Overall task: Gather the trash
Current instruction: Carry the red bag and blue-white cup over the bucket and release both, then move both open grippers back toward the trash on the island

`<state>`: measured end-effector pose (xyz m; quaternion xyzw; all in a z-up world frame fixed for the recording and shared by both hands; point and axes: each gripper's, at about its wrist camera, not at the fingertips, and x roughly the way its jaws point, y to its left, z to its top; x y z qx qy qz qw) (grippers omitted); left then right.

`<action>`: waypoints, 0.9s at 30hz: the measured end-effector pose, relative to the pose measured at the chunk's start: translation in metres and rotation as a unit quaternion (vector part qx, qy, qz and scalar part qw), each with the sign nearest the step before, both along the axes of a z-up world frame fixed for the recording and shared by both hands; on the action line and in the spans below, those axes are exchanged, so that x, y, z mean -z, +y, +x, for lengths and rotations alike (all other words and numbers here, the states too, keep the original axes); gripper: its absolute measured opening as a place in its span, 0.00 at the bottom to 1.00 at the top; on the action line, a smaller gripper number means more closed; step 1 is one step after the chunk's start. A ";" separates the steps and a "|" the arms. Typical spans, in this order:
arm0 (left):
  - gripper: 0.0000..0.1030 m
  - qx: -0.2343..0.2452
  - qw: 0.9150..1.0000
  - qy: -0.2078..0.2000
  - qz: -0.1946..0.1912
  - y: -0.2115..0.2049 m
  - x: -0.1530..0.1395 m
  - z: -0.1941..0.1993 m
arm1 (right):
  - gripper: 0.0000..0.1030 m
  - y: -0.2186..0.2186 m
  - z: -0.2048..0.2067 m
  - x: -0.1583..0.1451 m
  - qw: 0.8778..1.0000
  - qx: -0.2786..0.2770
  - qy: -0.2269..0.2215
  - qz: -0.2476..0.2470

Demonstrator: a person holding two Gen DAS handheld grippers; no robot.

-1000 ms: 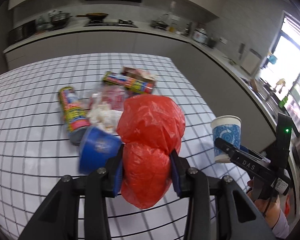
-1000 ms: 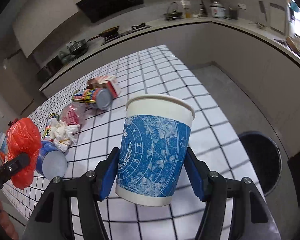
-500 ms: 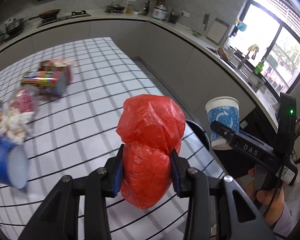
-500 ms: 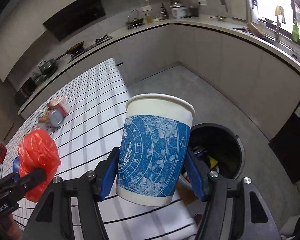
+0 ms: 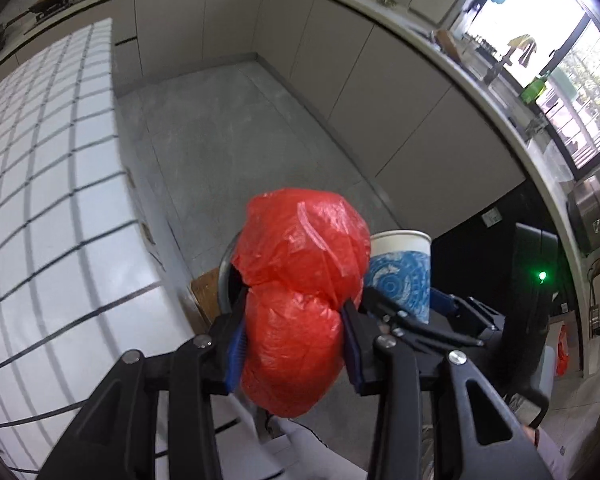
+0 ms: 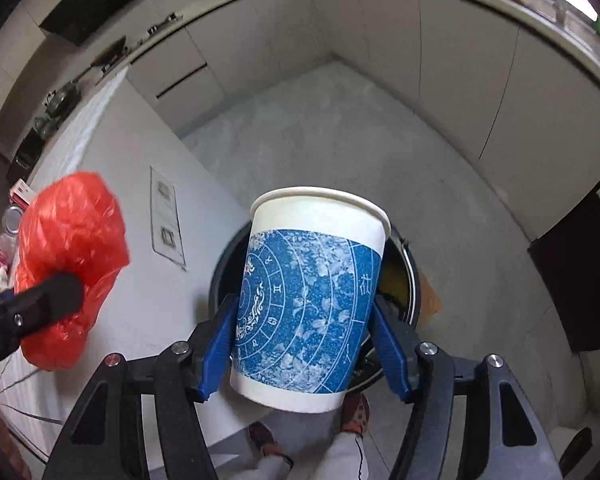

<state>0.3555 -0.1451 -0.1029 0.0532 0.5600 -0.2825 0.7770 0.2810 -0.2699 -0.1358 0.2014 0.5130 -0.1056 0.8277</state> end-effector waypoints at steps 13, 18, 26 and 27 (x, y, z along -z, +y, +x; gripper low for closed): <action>0.65 -0.035 0.998 0.026 0.042 -0.017 0.017 -0.001 | 0.76 -0.035 0.005 0.024 0.999 -0.002 0.036 0.027; 0.65 -0.058 0.998 -0.013 0.017 0.018 -0.024 -0.015 | 0.76 -0.024 0.004 -0.002 1.000 0.024 0.002 0.016; 0.68 -0.132 0.987 -0.095 0.015 0.140 -0.082 -0.030 | 0.76 0.062 0.012 -0.082 0.996 -0.031 -0.083 0.000; 0.68 -0.149 0.984 -0.101 0.017 0.163 -0.086 -0.032 | 0.76 0.075 0.014 -0.088 0.995 -0.037 -0.089 -0.001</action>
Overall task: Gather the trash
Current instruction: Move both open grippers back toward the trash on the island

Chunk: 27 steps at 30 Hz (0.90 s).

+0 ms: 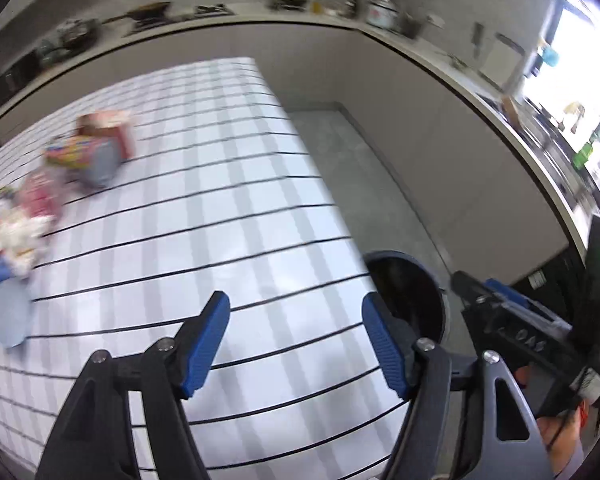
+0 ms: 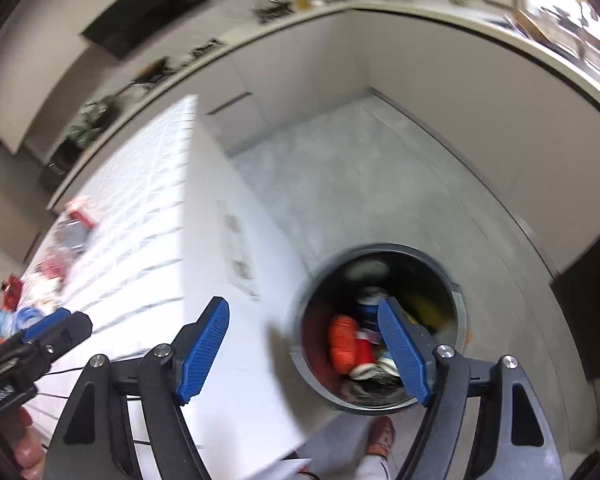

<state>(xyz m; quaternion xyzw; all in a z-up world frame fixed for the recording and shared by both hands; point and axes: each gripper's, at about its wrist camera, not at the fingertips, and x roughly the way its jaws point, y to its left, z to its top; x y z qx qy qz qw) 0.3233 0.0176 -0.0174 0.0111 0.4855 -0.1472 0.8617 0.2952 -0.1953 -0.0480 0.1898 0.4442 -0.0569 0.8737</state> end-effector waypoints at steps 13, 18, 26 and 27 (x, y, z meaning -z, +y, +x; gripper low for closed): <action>0.69 -0.118 0.993 0.020 -0.007 0.212 0.017 -0.029 | 0.76 0.189 0.028 -0.010 0.996 -0.088 -0.020 -0.019; 0.69 -0.164 0.986 0.015 -0.001 0.264 0.014 -0.035 | 0.76 0.257 0.042 -0.002 0.989 -0.144 -0.016 -0.019; 0.69 -0.257 0.966 0.021 -0.006 0.323 0.019 -0.031 | 0.76 0.336 0.057 -0.013 0.955 -0.293 -0.044 -0.024; 0.69 -0.263 0.965 0.023 -0.012 0.324 0.018 -0.032 | 0.76 0.346 0.059 -0.013 0.948 -0.312 -0.047 -0.026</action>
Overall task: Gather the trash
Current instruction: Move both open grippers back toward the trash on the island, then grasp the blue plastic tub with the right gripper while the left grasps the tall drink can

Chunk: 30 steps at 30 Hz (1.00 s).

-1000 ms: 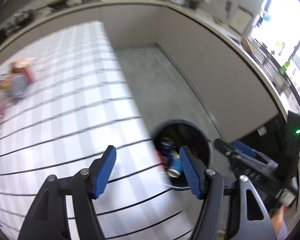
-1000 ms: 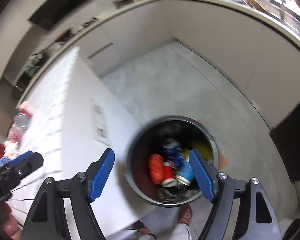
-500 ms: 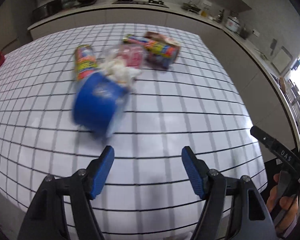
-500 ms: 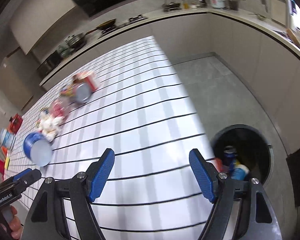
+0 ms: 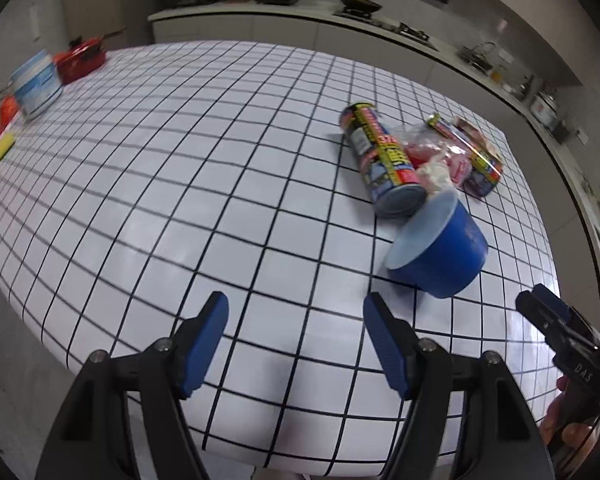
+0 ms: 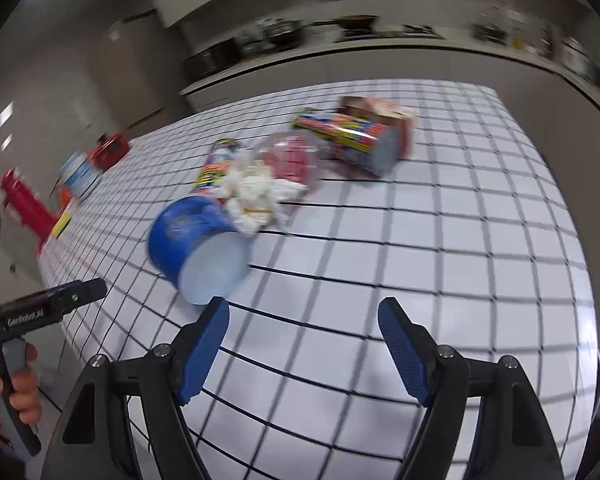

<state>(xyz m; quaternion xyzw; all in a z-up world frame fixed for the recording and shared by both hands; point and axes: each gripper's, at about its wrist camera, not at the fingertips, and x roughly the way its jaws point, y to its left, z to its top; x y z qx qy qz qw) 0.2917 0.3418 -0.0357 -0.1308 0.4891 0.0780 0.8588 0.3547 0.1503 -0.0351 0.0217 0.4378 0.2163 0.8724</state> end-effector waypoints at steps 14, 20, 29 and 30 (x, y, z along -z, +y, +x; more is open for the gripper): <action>0.69 -0.035 0.999 0.009 -0.006 0.005 0.004 0.013 | 0.81 0.063 0.030 0.000 0.987 -0.160 -0.022 -0.007; 0.69 -0.038 0.999 0.009 -0.008 0.014 0.009 0.007 | 0.81 0.082 0.041 0.007 0.984 -0.176 -0.021 -0.024; 0.69 -0.016 1.000 0.010 -0.011 0.037 0.009 0.023 | 0.83 0.112 0.053 0.023 0.982 -0.185 -0.002 -0.048; 0.69 -0.015 1.000 0.010 -0.013 0.039 0.009 0.024 | 0.83 0.114 0.053 0.024 0.982 -0.183 -0.003 -0.050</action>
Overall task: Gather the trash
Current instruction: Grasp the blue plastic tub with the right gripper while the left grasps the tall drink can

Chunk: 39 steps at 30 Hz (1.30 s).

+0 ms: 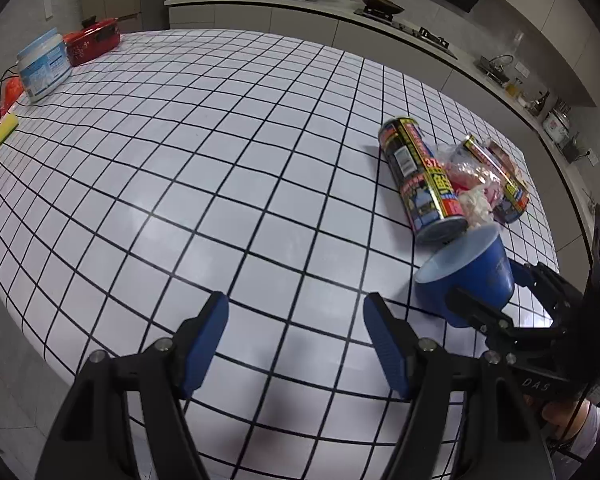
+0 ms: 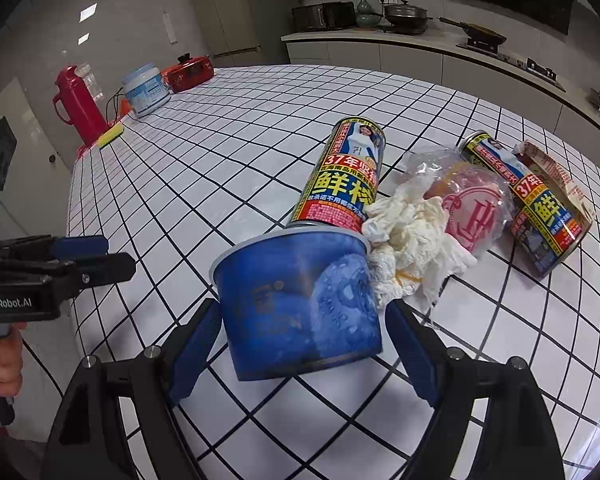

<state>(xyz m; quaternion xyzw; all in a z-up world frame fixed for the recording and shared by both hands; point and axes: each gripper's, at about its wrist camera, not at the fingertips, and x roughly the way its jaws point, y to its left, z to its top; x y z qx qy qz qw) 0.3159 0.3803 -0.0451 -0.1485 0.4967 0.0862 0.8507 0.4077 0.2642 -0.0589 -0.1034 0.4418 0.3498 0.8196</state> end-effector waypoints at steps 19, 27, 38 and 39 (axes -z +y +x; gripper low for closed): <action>0.69 0.052 0.999 0.002 0.002 -0.010 0.001 0.018 | 0.78 -0.027 -0.012 -0.009 0.997 0.068 0.002 0.024; 0.69 0.079 0.997 -0.003 -0.001 -0.026 -0.003 0.028 | 0.78 -0.074 -0.015 -0.014 0.987 0.154 -0.001 0.036; 0.69 0.118 0.993 -0.006 -0.018 -0.055 -0.005 0.059 | 0.78 -0.130 -0.014 -0.017 0.966 0.252 -0.003 0.060; 0.69 0.122 0.992 -0.006 -0.019 -0.057 -0.005 0.064 | 0.78 -0.132 -0.014 -0.018 0.965 0.256 -0.005 0.060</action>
